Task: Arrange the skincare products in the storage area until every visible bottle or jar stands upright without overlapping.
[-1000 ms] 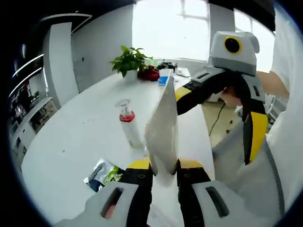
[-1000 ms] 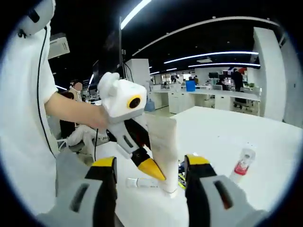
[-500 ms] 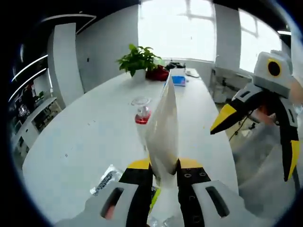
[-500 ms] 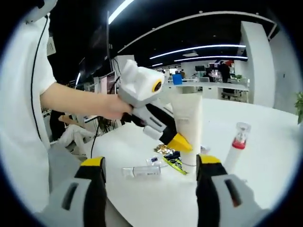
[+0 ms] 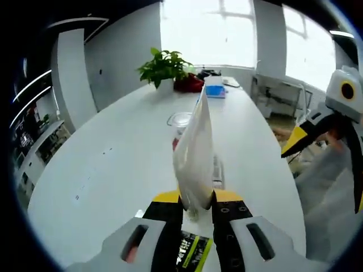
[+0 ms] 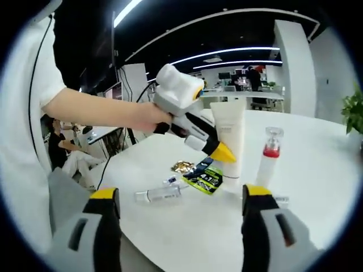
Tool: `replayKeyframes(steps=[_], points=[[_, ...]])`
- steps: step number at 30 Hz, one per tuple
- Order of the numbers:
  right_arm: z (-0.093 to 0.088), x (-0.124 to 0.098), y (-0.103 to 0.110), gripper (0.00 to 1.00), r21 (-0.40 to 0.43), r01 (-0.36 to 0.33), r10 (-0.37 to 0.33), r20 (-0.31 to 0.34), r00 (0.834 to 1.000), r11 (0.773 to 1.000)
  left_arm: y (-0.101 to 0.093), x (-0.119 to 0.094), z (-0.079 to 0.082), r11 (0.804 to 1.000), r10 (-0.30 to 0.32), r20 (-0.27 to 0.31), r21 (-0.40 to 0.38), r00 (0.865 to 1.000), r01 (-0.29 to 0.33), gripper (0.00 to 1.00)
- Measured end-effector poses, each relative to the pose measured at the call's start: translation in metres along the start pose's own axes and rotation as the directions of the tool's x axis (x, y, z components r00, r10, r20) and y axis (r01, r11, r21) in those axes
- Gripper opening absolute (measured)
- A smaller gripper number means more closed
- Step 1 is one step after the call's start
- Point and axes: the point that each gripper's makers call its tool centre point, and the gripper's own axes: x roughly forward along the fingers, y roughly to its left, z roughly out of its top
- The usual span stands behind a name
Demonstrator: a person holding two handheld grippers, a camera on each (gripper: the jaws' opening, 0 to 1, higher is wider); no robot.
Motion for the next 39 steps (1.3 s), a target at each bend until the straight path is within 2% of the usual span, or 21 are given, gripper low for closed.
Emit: replayKeyframes(steps=[10, 23, 30, 39], points=[[-0.011, -0.006, -0.009, 0.90, 0.049, 0.043, -0.043, -0.005, 0.999, 0.998, 0.011, 0.024, -0.003, 1.000, -0.014, -0.021, 0.012, 1.000, 0.014, 0.15], [-0.020, -0.012, -0.020, 0.92, 0.073, 0.077, -0.076, -0.023, 0.997, 0.994, 0.016, 0.040, -0.009, 0.999, -0.021, -0.049, 0.026, 0.999, 0.022, 0.16], [-0.021, -0.012, -0.021, 0.91, 0.075, 0.081, -0.080, -0.025, 0.997, 0.994, 0.022, 0.043, -0.006, 1.000, -0.023, -0.031, 0.017, 0.999, 0.023, 0.16], [-0.022, -0.011, -0.021, 0.91, 0.077, 0.083, -0.081, -0.029, 0.996, 0.994, 0.023, 0.043, -0.007, 0.999, -0.029, -0.037, 0.028, 0.999, 0.030, 0.17]])
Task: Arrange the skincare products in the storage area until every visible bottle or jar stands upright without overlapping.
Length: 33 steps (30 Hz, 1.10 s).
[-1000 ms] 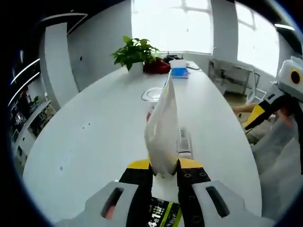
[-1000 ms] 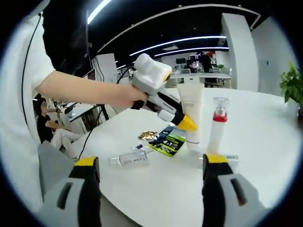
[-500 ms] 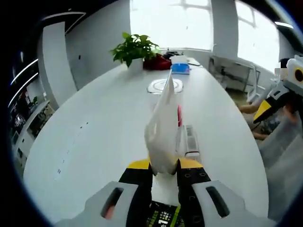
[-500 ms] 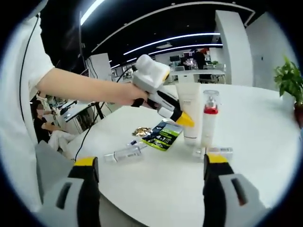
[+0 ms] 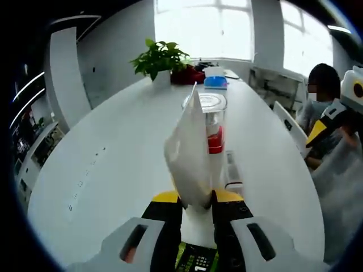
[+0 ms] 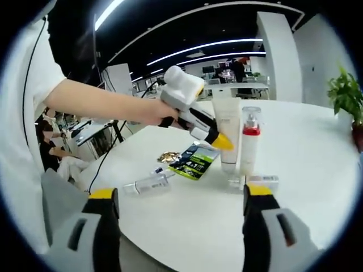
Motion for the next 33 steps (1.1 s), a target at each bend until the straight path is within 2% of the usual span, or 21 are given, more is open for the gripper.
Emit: replayKeyframes(steps=[12, 16, 26, 33], points=[[0.0000, -0.0004, -0.0006, 0.91, -0.001, 0.005, -0.005, 0.002, 1.000, 1.000, -0.0014, 0.0015, -0.0004, 1.000, -0.011, 0.000, 0.001, 1.000, 0.011, 0.17], [-0.0001, -0.0004, -0.0006, 0.91, 0.001, 0.005, -0.005, 0.001, 1.000, 1.000, -0.0034, 0.0015, -0.0004, 1.000, -0.024, 0.003, -0.012, 1.000, 0.024, 0.23], [-0.0004, -0.0006, -0.0009, 0.91, 0.004, 0.004, -0.004, 0.001, 1.000, 1.000, -0.0044, 0.0014, -0.0034, 1.000, -0.026, -0.010, -0.016, 1.000, 0.026, 0.29], [-0.0007, -0.0005, -0.0006, 0.91, 0.000, 0.004, -0.004, -0.002, 1.000, 1.000, -0.0020, -0.0038, -0.0055, 0.999, -0.018, -0.018, -0.033, 1.000, 0.018, 0.36]])
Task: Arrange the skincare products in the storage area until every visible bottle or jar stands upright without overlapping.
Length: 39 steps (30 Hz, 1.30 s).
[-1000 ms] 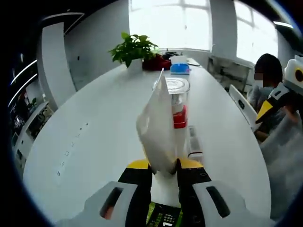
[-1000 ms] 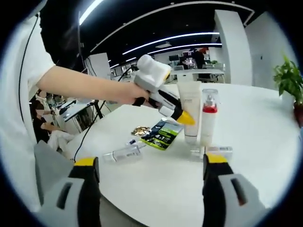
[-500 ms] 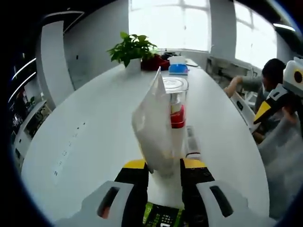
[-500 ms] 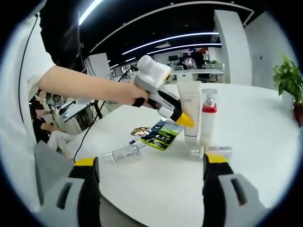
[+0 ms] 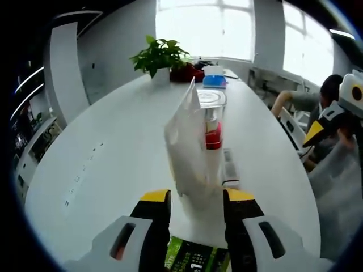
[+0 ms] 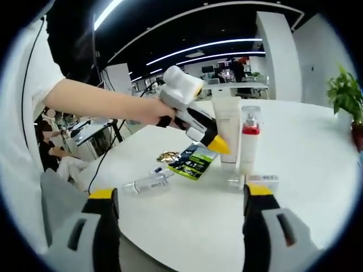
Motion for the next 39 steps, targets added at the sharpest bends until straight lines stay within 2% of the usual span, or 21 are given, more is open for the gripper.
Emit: replayKeyframes(steps=[8, 17, 26, 28, 32, 39], points=[[0.001, 0.000, 0.000, 0.91, 0.008, -0.003, 0.003, 0.007, 1.000, 1.000, -0.004, -0.013, -0.008, 1.000, 0.009, -0.020, -0.020, 1.000, -0.010, 0.47], [-0.003, 0.002, 0.001, 0.91, -0.016, -0.004, 0.004, -0.012, 1.000, 1.000, -0.003, -0.034, -0.021, 0.997, 0.041, -0.036, -0.062, 0.999, -0.043, 0.54], [-0.003, 0.002, 0.002, 0.91, -0.016, -0.011, 0.010, -0.013, 1.000, 1.000, -0.012, -0.059, -0.032, 0.986, 0.084, -0.021, -0.145, 0.996, -0.087, 0.62], [-0.004, 0.002, 0.002, 0.91, -0.019, -0.012, 0.012, -0.015, 1.000, 1.000, -0.019, -0.066, -0.038, 0.982, 0.085, -0.011, -0.169, 0.996, -0.086, 0.64], [-0.005, 0.002, 0.003, 0.91, -0.024, -0.018, 0.018, -0.018, 1.000, 1.000, -0.030, -0.079, -0.059, 0.972, 0.104, -0.026, -0.209, 0.994, -0.107, 0.66], [-0.008, 0.003, 0.002, 0.91, -0.032, -0.022, 0.021, -0.024, 0.999, 0.999, -0.041, -0.101, -0.083, 0.944, 0.144, -0.033, -0.296, 0.989, -0.148, 0.71]])
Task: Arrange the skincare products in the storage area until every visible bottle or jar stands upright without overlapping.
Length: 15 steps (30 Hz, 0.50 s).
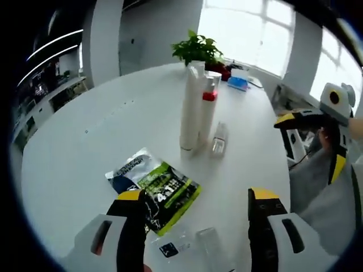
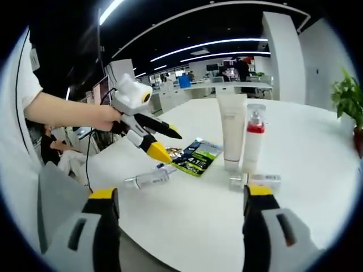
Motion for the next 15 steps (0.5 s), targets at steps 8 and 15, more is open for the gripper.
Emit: replayKeyframes(steps=[8, 15], points=[[-0.001, 0.001, 0.001, 0.91, -0.006, -0.009, 0.009, -0.002, 1.000, 1.000, 0.001, -0.032, -0.030, 0.993, 0.076, 0.014, -0.091, 0.997, -0.075, 0.74], [-0.003, 0.003, 0.004, 0.91, -0.017, -0.022, 0.022, -0.015, 1.000, 1.000, 0.003, -0.060, -0.063, 0.974, 0.148, 0.006, -0.175, 0.989, -0.145, 0.77]])
